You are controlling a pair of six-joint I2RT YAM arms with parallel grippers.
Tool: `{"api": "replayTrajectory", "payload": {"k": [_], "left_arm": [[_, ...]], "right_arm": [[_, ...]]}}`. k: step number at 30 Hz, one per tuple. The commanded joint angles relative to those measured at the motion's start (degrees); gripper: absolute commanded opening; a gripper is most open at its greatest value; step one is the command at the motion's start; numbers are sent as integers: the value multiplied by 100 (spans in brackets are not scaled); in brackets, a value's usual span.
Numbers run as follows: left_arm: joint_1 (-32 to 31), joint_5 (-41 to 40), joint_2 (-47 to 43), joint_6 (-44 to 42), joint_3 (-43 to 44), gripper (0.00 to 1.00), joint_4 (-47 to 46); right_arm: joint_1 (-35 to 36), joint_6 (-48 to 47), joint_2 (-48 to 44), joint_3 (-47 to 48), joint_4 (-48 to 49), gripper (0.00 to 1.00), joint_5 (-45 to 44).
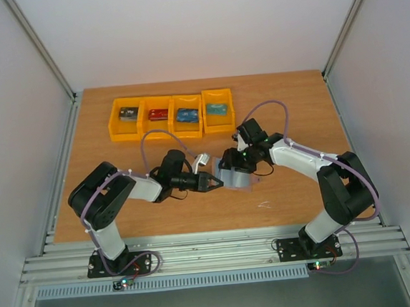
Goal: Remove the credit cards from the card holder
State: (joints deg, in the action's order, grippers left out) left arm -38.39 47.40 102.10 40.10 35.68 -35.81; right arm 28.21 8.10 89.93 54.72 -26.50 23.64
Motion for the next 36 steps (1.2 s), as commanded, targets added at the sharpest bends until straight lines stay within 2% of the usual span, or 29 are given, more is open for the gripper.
{"api": "replayTrajectory", "payload": {"k": [1,2,5,11,13,15,17,19,22,25,30,33,36], "left_arm": [[-54,-95,-43,-59,-5,7,-285],[-49,-106,-68,-55,-13,1,-278],[-53,-71,-164,-87,-31,0,-282],[-54,-33,-711,-365,-24,0,40],[-53,-102,-1058,-583,24,0,532],[-54,-341,-1449,-1008,237,0,1526],[-51,-898,-1779,-1880,723,0,3206],[-49,-1802,-1914,-2825,1364,0,5035],[-21,-2680,-2216,-4299,2142,0,6625],[100,-2589,-2710,-4805,2559,0,7325],[241,-1718,-3328,-4353,3343,0,8353],[236,-1734,-3678,-4303,3797,0,8541],[259,-1633,-3933,-4191,3981,0,8441]], "right_arm": [[-8,115,-224,-54,178,48,439],[-8,101,-290,-55,158,49,429],[-13,-26,-516,-21,-116,55,209],[-26,-323,-977,265,-964,87,-281],[-26,-455,-1209,421,-1267,93,-381],[-26,-587,-1478,628,-1541,96,-454],[-26,-705,-1719,886,-1861,97,-499],[-26,-936,-1814,1190,-2137,96,-489],[34,-954,-1847,1680,-2360,94,-355],[488,-1028,-1811,2154,-2361,91,-467],[1243,-1122,-1768,2767,-2093,85,-657],[1609,-1198,-1633,3204,-1949,82,-488],[1719,-1251,-1590,3518,-2085,80,-907]]}}
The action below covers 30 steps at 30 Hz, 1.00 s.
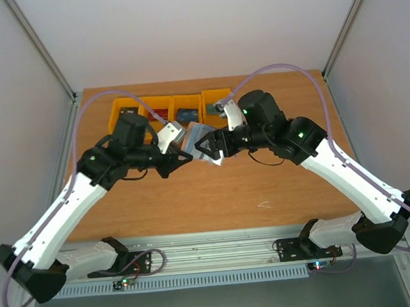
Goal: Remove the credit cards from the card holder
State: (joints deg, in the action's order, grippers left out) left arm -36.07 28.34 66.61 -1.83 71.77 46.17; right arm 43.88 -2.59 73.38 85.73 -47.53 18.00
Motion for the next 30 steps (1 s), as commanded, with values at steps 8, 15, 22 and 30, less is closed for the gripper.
{"api": "replayTrajectory", "payload": {"k": [8,15,22,30], "left_arm": [[365,333,-963,381,374,0,144],[492,434,-1313,314,444,0,-273],[566,1176,-1700,822,8,0,-1003],[575,1992,-1884,930,-98,0,-1458]], "right_arm": [[147,-338,-290,990,-1254,73,-1946],[175,-321,-184,2034,-2623,68,-2741],[429,-954,-790,1432,-1264,98,-228],[428,-1241,-829,965,-28,98,347]]}}
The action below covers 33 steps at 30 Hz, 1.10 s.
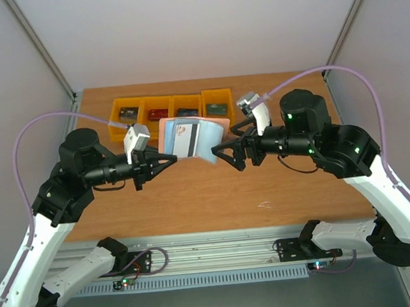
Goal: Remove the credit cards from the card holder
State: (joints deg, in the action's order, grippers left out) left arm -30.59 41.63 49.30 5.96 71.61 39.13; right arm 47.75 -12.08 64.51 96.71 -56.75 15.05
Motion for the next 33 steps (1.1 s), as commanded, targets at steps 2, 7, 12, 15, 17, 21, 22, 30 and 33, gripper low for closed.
{"api": "replayTrajectory", "payload": {"k": [2,7,12,15,17,21,22,30,33], "left_arm": [[27,777,-167,238,-147,0,-916],[27,993,-199,428,-250,0,-1150],[27,1057,-258,514,-369,0,-1229],[27,1174,-254,615,-455,0,-1405],[27,1257,-254,728,-516,0,-1551],[49,1404,-254,868,-617,46,-1729],[52,1433,-255,887,-616,50,-1746],[139,1462,-287,517,-351,46,-1375],[194,1483,-322,359,-299,47,-1271]], "right_arm": [[40,-258,231,-86,991,99,857],[42,-138,529,-117,1386,90,1395],[41,-50,198,-544,1866,34,1423],[38,-26,101,-616,1841,4,1484],[41,-33,68,-611,1768,1,1551],[35,-123,53,-585,1637,1,1882],[37,-166,74,-576,1580,1,1978],[39,-625,237,-299,1065,1,2433],[35,-788,325,-151,940,1,2634]]}}
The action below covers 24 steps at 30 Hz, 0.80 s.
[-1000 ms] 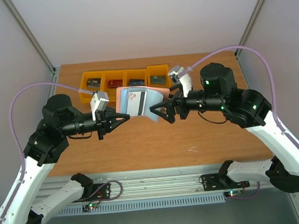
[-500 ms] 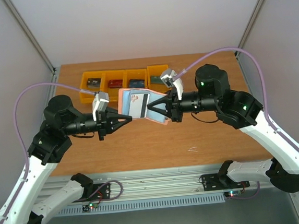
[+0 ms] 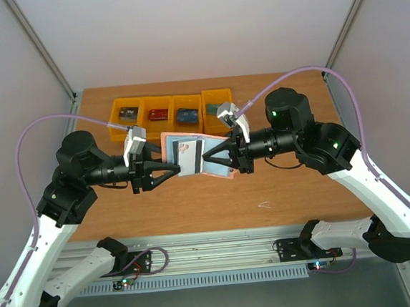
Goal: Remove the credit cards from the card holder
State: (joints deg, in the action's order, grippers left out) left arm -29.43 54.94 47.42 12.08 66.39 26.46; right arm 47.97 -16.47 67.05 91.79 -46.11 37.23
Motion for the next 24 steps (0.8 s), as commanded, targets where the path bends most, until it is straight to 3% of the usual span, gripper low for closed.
{"api": "replayTrajectory", "payload": {"k": [1,13,19,24], "left_arm": [[109,168,-136,-272,229,47,-7],[207,291,-135,-742,547,52,328],[204,38,-126,-170,209,52,-430],[209,140,-149,13,181,46,-546]], "right_arm": [[14,-413,98,389,-179,1,493],[11,-794,349,659,-481,1,697],[7,-713,447,723,-374,1,841],[11,-758,424,757,-431,1,915]]}}
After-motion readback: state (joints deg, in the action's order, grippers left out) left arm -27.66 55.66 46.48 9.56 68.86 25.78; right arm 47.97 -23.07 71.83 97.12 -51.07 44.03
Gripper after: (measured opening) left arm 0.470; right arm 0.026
